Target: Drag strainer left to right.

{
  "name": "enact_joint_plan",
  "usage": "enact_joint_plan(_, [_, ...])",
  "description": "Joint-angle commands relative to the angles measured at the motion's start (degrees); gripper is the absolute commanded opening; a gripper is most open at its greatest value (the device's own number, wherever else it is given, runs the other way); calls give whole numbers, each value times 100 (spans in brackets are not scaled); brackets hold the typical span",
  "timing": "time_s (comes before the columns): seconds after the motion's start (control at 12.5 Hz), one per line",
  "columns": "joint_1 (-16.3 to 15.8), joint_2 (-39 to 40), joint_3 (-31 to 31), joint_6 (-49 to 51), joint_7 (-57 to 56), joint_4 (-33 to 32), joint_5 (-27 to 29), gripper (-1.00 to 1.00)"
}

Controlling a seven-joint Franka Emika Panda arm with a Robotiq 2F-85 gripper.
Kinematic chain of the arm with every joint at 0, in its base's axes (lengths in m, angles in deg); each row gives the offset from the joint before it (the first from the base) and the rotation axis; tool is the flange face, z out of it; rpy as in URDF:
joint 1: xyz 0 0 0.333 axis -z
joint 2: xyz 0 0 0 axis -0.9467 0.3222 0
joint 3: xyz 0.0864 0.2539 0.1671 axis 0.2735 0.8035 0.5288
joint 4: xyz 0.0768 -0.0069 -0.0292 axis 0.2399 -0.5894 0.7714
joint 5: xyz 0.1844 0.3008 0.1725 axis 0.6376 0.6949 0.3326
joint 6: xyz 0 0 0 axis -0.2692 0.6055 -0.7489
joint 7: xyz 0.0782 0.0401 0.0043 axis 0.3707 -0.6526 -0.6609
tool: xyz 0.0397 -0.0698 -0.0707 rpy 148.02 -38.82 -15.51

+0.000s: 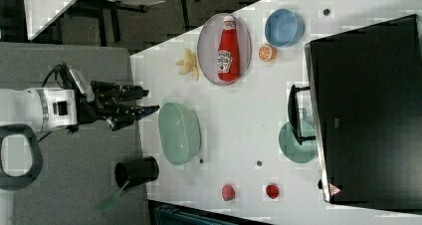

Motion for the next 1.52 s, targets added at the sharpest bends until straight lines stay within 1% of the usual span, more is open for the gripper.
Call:
enact_joint_plan(0.08, [-42, -2395, -418, 992, -97, -1320, -109, 60])
enact_joint_plan(0.16, [-43, -2394, -415, 990, -97, -1319, -107, 82])
enact_joint_plan(0.24, [-46, -2394, -405, 991, -97, -1326, -107, 99])
enact_joint_plan(0.48, [-158, -2331, -146, 911, -94, -1402, 73, 100])
enact_joint_plan(0.64, [-270, -2148, 295, 722, -11, -1459, 267, 100])
enact_joint_plan(0.8, [-313, -1838, 878, 420, 425, -1472, 270, 100])
enact_joint_plan(0.96, [-324, -1423, 1511, 29, 1108, -1472, 270, 100])
enact_joint_plan(1.2, [-336, -620, 2344, -819, 2648, -1475, 270, 100])
enact_joint_plan(1.36, [-345, 0, 2761, -1374, 3782, -1477, 264, 100])
enact_joint_plan(1.52, [-356, 628, 3053, -1924, 4862, -1487, 212, 100])
